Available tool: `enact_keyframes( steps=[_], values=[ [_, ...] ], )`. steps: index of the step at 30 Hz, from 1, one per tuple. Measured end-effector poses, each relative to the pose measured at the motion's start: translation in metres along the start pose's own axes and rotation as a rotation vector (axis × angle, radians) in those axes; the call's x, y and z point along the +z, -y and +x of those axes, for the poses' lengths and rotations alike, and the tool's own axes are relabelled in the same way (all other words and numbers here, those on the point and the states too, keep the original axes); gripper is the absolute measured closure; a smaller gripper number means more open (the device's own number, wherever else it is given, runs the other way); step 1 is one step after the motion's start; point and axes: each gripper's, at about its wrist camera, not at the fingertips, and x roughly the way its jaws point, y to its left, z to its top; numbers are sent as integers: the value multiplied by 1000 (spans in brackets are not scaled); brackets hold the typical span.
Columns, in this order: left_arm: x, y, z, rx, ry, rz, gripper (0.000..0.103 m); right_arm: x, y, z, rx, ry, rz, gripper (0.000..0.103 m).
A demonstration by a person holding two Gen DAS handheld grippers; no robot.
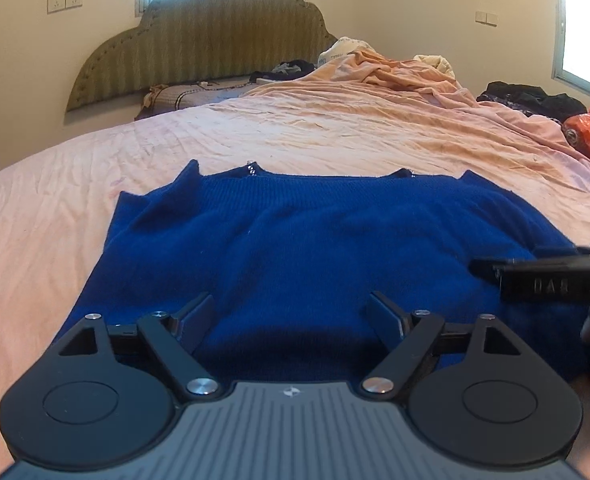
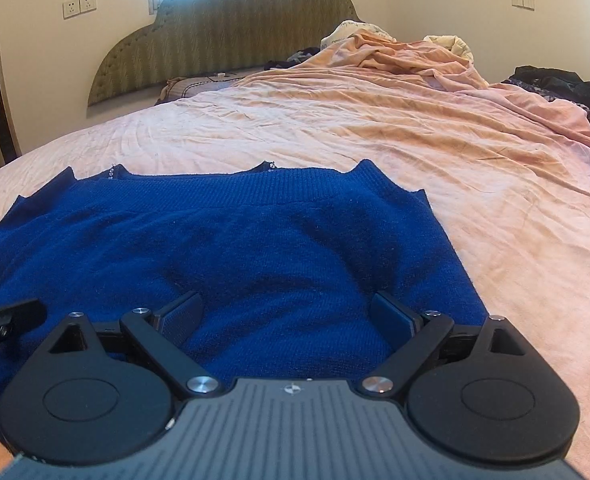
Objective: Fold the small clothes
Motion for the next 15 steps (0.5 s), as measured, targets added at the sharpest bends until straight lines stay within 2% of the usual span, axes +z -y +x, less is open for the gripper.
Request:
enact_keyframes(
  steps=[4, 6, 10, 15],
  values=[
    [0, -7, 1, -25, 2, -46, 17, -5, 2, -13, 11, 26, 8, 10],
    [0, -5, 1, -19, 0, -35, 16, -12, 0, -27, 5, 36, -13, 8],
    [-1, -4, 1, -26, -2, -32, 13, -28, -7, -40, -37, 19, -60, 3],
    [-2, -5, 0, -33, 2, -39, 13, -28, -2, -35, -37, -14, -14, 1]
  ],
)
